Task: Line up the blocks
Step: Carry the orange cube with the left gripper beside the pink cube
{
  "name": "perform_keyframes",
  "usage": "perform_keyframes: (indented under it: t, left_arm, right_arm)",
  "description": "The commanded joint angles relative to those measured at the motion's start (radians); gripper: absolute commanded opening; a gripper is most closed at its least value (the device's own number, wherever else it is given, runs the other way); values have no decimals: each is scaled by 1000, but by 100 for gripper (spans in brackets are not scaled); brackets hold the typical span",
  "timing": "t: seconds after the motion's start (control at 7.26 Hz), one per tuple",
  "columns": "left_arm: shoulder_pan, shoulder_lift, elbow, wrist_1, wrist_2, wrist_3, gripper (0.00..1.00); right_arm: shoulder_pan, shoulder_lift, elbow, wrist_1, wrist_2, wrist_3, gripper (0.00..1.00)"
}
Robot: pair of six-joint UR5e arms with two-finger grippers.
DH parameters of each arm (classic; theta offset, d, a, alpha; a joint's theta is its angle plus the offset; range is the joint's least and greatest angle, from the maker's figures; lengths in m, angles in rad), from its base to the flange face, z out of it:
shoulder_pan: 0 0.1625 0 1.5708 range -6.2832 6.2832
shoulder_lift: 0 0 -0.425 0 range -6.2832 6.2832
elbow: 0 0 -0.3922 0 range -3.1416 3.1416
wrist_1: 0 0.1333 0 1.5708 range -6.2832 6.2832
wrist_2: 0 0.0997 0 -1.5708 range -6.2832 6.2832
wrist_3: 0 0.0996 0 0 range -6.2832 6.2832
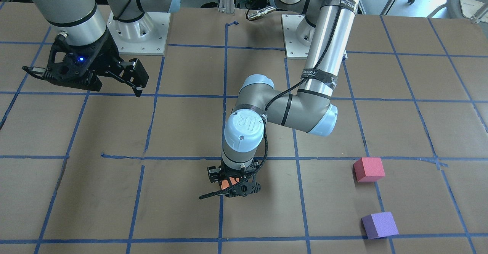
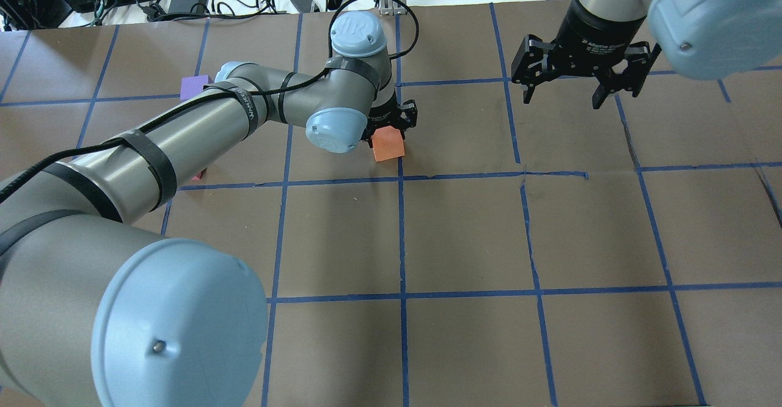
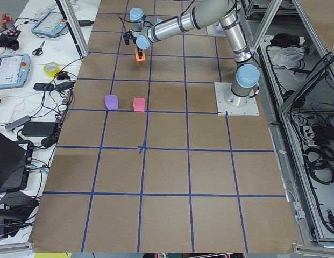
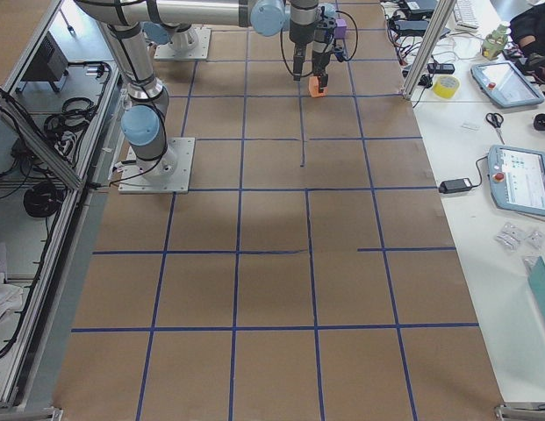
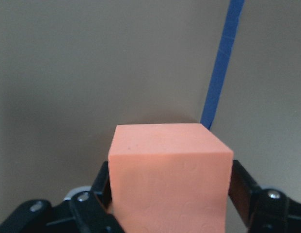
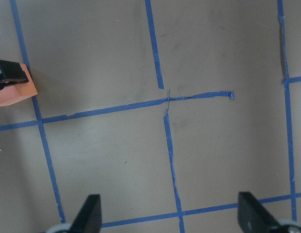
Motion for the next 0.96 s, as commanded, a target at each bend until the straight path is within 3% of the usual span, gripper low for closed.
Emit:
perform_keyframes:
  t: [0.0,0.28,0.83]
  left_arm:
    - [1,22,7,-10,70,-11,42]
    - [22,57,33,-88,106,6,42]
    - [178,108,41,-181,48,84,42]
  right_arm:
    - [-4,0,3,0,9,-1,100]
    - [-4,0,2,-2,4,-1,100]
    - [-1,0,2,-1,13,1,100]
